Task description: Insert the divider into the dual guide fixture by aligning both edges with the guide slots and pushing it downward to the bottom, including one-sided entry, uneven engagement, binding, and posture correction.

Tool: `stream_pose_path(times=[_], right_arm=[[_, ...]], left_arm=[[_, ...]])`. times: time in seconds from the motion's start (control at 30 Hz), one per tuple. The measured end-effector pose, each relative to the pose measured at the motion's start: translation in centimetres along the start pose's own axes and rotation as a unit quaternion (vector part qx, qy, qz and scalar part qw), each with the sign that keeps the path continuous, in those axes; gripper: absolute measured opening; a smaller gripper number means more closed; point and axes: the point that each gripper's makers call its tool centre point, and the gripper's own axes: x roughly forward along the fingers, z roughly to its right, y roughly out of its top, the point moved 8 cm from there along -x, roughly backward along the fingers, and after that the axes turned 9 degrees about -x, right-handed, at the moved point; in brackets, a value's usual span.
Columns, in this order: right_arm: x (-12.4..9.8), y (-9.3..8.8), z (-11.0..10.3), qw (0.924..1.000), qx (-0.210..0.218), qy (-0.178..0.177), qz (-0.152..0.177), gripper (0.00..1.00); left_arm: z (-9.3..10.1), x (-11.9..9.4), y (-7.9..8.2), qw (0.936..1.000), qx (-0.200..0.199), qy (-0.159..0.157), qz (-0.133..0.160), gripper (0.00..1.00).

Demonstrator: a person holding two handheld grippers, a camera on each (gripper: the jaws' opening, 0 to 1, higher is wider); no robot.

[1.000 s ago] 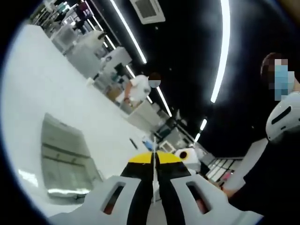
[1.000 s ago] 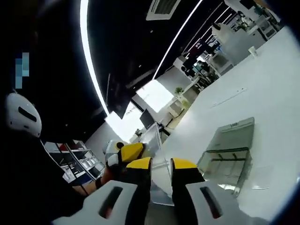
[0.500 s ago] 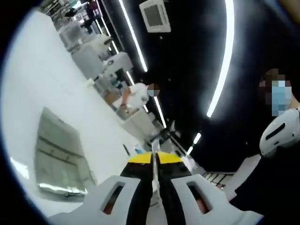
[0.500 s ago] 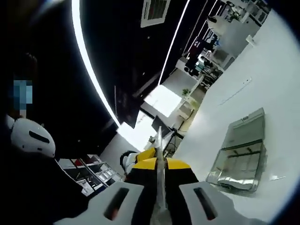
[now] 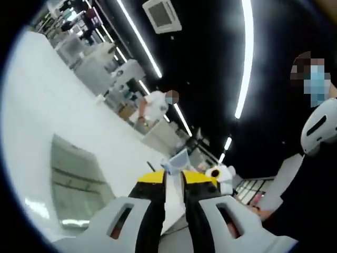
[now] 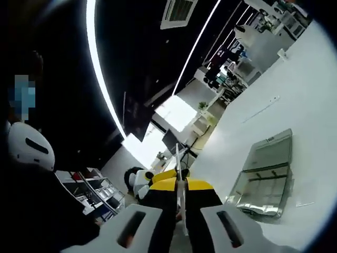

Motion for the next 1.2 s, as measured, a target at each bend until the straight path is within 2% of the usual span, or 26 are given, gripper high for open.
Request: stream_pose_path(times=[0.17, 0.5, 0.6, 0.8, 0.93, 1.07, 1.2], right_arm=[[0.3, 0.1, -0.1, 0.9998, -0.006, -0.017, 0.004, 0.0], [1.4, -0.3, 0.1, 0.997, -0.006, -0.077, 0.014, 0.0], [1.7, -0.7, 0.3, 0.9937, -0.015, -0.11, 0.01, 0.0], [2.4, -1.4, 0.6, 0.987, -0.033, -0.156, 0.017, 0.0], [2.7, -1.9, 0.9, 0.9821, -0.023, -0.186, 0.024, 0.0], [2.6, -2.6, 1.4, 0.9738, -0.015, -0.225, 0.027, 0.0], [2.5, -2.6, 1.9, 0.9682, -0.009, -0.248, 0.035, 0.0]], left_arm=[[-0.4, -0.5, 0.1, 0.9999, 0.008, 0.008, -0.007, 0.16], [-0.9, -2.1, 0.8, 0.9979, 0.049, 0.022, -0.035, 0.25], [-1.1, -2.6, 1.1, 0.9964, 0.066, 0.022, -0.048, 0.27], [-1.5, -3.4, 1.5, 0.994, 0.089, 0.02, -0.061, 0.33], [-1.9, -3.8, 1.8, 0.9921, 0.102, 0.017, -0.072, 0.37], [-2.2, -4.0, 1.9, 0.9899, 0.12, 0.006, -0.075, 0.43], [-2.6, -4.1, 1.9, 0.9845, 0.144, 0.008, -0.099, 0.45]])
